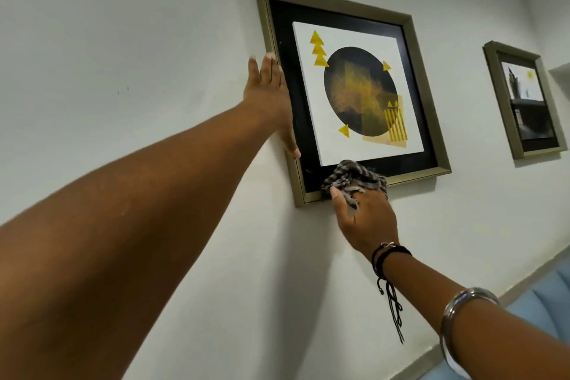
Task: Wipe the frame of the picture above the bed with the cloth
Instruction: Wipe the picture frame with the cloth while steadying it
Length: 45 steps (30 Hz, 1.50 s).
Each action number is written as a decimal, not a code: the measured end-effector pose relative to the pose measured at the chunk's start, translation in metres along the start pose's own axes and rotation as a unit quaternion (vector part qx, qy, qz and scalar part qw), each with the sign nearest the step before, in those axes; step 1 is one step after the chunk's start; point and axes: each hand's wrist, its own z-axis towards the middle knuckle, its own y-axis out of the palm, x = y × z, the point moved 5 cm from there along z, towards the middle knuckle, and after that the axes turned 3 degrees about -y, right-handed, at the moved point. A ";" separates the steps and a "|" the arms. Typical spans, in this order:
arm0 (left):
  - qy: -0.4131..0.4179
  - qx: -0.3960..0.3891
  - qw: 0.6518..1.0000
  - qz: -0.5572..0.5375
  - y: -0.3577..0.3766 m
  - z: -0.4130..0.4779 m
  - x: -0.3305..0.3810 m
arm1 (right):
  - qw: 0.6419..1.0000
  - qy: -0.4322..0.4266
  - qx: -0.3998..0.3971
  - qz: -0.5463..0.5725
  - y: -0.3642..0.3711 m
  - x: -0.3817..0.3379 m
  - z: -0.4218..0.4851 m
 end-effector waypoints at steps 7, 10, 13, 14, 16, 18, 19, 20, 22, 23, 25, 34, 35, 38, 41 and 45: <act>-0.019 -0.028 0.999 0.008 -0.006 -0.002 0.005 | 0.989 0.137 -0.026 0.037 -0.008 0.068 0.036; -0.018 -0.023 1.000 0.005 -0.006 -0.004 0.004 | 0.984 0.168 -0.037 0.048 -0.008 0.085 0.046; -0.016 -0.019 1.000 0.009 -0.005 -0.004 0.004 | 0.981 0.182 -0.029 0.056 -0.006 0.085 0.052; -0.015 -0.017 1.000 0.014 -0.004 -0.003 0.003 | 0.982 0.181 -0.026 0.055 -0.006 0.081 0.053; -0.012 -0.008 1.000 0.018 -0.003 -0.001 0.003 | 0.985 0.165 -0.017 0.050 -0.005 0.068 0.050; -0.007 0.003 1.000 0.015 0.000 0.001 0.003 | 0.992 0.121 -0.009 0.042 -0.007 0.047 0.040; -0.004 0.010 1.000 0.012 0.001 0.002 0.003 | 0.995 0.087 -0.003 0.042 -0.007 0.034 0.034; -0.002 0.015 1.000 0.008 0.003 0.003 0.001 | 0.997 0.054 0.000 0.050 -0.007 0.020 0.026; 0.002 0.023 1.000 -0.001 0.005 0.004 0.001 | 0.998 0.000 -0.013 0.069 -0.002 -0.009 0.010; 0.003 0.026 1.000 -0.003 0.006 0.005 0.000 | 0.997 -0.025 -0.024 0.075 0.001 -0.024 0.003; 0.006 0.029 1.000 -0.004 0.006 0.006 0.000 | 0.992 -0.074 -0.035 0.092 0.009 -0.051 -0.008; 0.007 0.034 0.999 0.036 -0.002 0.009 0.003 | 0.962 -0.079 0.015 0.262 0.027 -0.079 0.016; 0.015 0.030 0.999 0.039 -0.002 0.009 0.001 | 0.961 -0.084 0.009 0.264 0.026 -0.079 0.022; 0.033 0.032 0.998 0.033 -0.004 0.008 -0.005 | 0.967 -0.108 -0.048 0.225 0.028 -0.083 0.049; 0.033 0.057 0.997 0.033 -0.004 0.013 -0.008 | 0.965 -0.136 -0.088 0.205 0.024 -0.088 0.093; 0.059 0.081 0.995 0.021 0.000 0.017 -0.019 | 0.958 -0.143 -0.157 0.193 0.015 -0.096 0.148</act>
